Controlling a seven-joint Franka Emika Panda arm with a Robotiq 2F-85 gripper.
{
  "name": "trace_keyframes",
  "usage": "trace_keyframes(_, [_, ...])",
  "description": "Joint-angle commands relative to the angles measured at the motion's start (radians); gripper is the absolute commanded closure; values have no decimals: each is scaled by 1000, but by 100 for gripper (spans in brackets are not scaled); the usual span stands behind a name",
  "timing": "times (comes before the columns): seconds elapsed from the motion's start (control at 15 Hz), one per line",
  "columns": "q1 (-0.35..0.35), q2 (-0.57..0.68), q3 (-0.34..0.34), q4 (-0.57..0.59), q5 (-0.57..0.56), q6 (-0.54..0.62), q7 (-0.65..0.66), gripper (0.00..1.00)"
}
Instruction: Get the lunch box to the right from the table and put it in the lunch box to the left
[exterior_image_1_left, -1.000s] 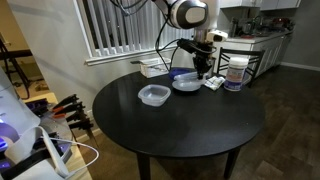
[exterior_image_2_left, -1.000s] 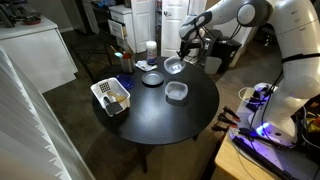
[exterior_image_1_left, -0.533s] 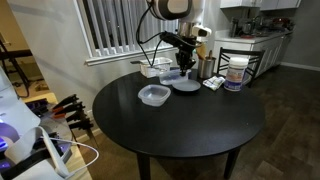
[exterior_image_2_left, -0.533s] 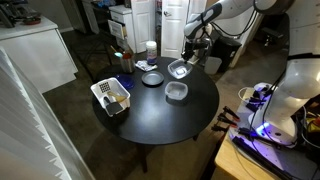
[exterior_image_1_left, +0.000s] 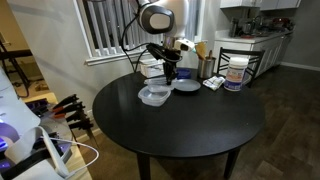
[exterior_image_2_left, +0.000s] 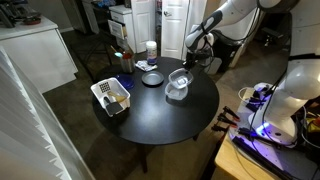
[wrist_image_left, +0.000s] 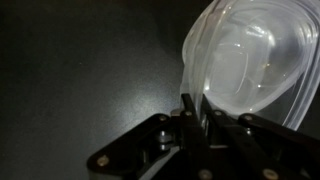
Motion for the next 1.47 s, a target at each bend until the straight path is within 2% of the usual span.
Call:
trace_keyframes(0.0, [12, -42, 47, -111, 88, 111, 26, 98])
trace_keyframes(0.33, [12, -31, 123, -185, 201, 266, 25, 98])
trace_keyframes(0.87, [-1, -25, 171, -230, 265, 399, 86, 98])
trace_keyframes(0.93, [0, -25, 172, -231, 269, 405, 94, 67])
trace_keyframes(1.07, [2, -23, 176, -234, 278, 431, 111, 62])
trace_keyframes(1.4, [2, -28, 177, -245, 267, 448, 137, 29])
